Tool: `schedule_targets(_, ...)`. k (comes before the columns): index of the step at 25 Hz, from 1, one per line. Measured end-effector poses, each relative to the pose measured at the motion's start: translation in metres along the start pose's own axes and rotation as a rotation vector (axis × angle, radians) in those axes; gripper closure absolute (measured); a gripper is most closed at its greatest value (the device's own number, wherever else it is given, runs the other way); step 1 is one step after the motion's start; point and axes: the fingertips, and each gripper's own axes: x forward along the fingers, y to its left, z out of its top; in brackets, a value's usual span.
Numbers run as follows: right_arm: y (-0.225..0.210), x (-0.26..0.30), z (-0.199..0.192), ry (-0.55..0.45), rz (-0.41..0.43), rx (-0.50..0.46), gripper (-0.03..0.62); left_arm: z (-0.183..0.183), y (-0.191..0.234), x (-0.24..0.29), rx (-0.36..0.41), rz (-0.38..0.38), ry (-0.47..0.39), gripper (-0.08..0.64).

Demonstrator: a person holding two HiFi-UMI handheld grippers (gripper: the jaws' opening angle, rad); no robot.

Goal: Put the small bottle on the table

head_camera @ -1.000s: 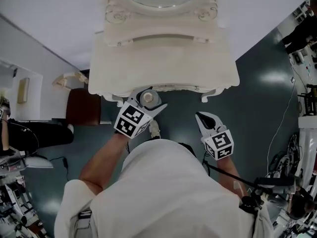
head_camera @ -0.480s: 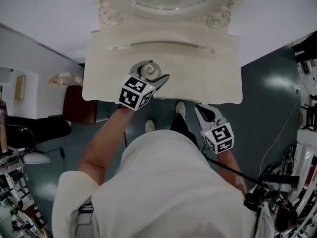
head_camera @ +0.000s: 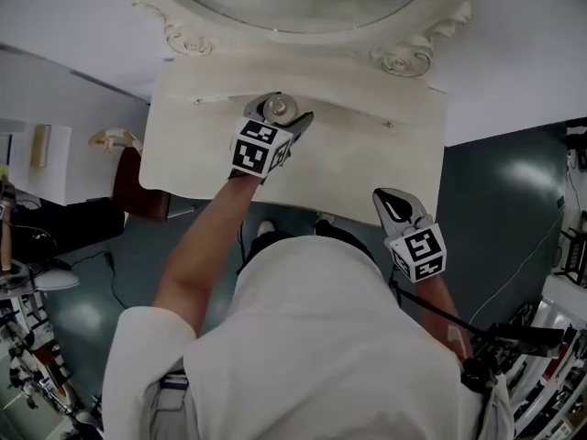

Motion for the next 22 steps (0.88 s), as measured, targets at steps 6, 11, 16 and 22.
schedule_targets(6,-0.042,-0.002,-0.01,0.015,0.031,-0.006,0.591,0.007,0.027,0.05,-0.027,0.096,0.019,0.219)
schedule_targets(11,-0.068,-0.008,-0.015,0.023,0.011,0.015,0.591,0.01,0.052,0.08,-0.054,0.152,0.03,0.219)
schedule_targets(16,-0.086,-0.011,-0.015,0.026,-0.002,0.036,0.591,0.008,0.073,0.101,-0.063,0.188,0.05,0.219)
schedule_targets(22,-0.1,-0.007,-0.017,0.037,-0.006,0.051,0.591,0.004,0.091,0.122,-0.066,0.217,0.068,0.219)
